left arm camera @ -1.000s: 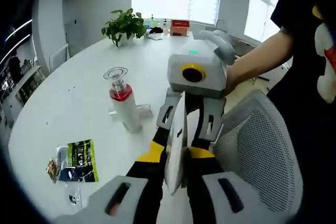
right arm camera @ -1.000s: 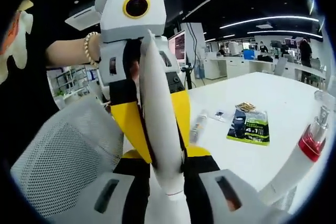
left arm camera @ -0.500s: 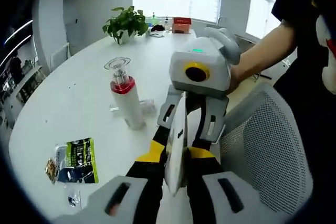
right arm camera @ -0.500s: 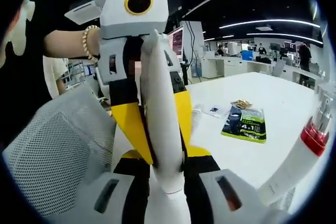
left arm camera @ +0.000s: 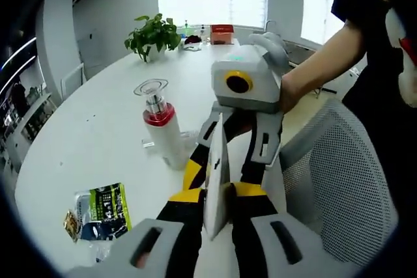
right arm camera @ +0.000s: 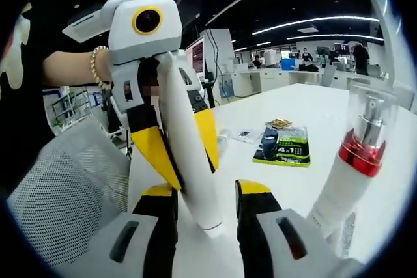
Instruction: Arrange the skincare products in the storage area until every visible bottle or jar stands upright without overlapping.
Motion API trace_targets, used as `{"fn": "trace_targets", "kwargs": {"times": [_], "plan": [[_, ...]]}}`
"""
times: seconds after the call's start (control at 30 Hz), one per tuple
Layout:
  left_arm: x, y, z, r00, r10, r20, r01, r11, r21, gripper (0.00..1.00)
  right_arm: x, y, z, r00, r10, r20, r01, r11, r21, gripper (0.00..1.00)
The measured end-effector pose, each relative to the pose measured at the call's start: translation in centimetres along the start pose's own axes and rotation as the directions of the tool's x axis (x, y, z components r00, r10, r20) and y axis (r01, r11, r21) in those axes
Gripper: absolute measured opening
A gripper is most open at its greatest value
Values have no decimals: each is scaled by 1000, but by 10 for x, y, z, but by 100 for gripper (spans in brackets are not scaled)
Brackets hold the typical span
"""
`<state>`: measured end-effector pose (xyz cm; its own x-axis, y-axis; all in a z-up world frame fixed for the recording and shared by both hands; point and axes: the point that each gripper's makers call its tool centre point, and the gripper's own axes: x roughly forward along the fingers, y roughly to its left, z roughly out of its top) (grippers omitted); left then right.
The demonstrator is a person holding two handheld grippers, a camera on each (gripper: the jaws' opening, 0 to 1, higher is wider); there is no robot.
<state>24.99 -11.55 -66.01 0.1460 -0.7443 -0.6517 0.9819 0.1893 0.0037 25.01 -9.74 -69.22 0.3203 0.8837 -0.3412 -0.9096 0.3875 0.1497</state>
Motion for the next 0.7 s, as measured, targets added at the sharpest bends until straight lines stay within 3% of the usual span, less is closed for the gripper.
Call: {"fn": "trace_targets", "kwargs": {"times": [0.4, 0.7], "plan": [[16, 24, 14, 1000, -5, 14, 4, 999, 33, 16, -18, -1, -11, 997, -78, -10, 79, 995, 62, 52], [27, 41, 25, 1000, -17, 23, 16, 998, 62, 16, -37, -8, -20, 988, -151, -10, 151, 983, 107, 59]]}}
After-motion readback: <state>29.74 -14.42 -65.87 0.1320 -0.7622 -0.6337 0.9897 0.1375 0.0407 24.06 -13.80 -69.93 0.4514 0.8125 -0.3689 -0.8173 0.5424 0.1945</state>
